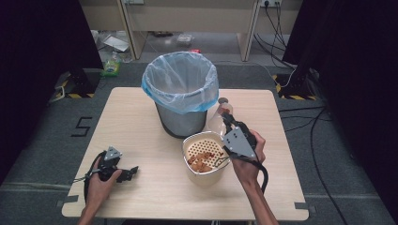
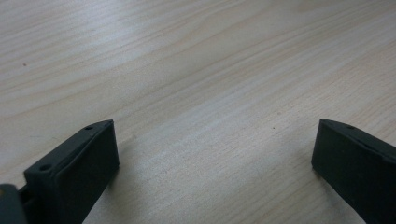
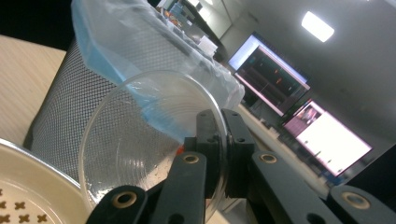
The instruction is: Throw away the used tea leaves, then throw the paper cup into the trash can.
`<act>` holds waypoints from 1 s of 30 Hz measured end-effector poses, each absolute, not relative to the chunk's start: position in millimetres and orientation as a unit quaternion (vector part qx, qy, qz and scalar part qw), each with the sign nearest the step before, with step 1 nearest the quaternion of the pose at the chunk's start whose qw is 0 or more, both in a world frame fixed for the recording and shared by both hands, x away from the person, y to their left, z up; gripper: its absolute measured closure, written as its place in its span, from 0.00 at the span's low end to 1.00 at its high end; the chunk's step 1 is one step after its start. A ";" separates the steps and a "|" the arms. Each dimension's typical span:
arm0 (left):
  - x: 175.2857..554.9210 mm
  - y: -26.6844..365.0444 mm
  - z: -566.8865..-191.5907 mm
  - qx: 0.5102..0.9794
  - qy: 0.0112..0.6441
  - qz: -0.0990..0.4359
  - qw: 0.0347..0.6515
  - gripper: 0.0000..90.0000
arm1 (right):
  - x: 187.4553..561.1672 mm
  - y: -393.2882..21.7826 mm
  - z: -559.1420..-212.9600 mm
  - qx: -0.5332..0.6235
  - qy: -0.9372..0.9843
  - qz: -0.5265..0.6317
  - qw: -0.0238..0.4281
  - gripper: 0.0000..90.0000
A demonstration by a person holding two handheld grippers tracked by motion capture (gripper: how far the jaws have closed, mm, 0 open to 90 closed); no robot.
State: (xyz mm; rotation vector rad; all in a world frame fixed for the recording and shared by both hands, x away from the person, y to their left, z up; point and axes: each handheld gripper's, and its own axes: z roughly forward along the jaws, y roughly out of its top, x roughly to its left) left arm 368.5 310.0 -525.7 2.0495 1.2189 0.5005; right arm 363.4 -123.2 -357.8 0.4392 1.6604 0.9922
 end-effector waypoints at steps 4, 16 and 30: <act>368.5 310.0 -525.7 0.790 0.469 0.193 0.345 0.00 | 371.9 -130.0 -353.6 0.216 0.704 0.437 0.516 0.97; 368.6 310.0 -525.7 0.790 0.469 0.193 0.345 0.00 | 398.2 -142.6 -334.2 0.265 0.699 0.463 0.475 0.97; 368.6 310.0 -525.7 0.790 0.469 0.192 0.345 0.00 | 424.0 -144.7 -288.1 0.277 0.678 0.472 0.491 0.97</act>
